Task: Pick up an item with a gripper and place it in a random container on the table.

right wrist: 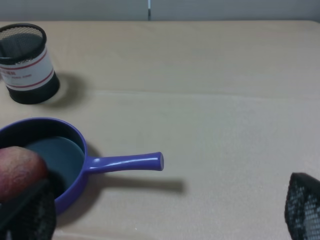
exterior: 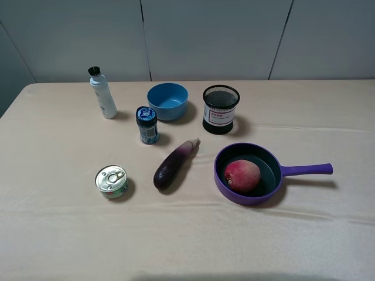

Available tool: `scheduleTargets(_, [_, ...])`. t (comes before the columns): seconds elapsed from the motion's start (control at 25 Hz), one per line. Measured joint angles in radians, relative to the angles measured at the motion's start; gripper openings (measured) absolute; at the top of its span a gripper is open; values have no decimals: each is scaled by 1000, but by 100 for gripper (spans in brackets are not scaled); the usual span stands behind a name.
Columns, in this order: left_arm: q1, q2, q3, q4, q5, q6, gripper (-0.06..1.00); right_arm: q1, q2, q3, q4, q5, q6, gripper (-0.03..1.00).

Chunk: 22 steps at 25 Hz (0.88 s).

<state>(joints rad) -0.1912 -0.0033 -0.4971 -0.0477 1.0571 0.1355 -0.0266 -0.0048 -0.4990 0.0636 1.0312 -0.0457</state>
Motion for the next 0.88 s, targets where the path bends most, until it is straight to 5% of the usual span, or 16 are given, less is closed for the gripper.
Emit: scheduleTargets(0.88, [0,0,0,0,0,0,99,0,-3,0,0,0,0,69])
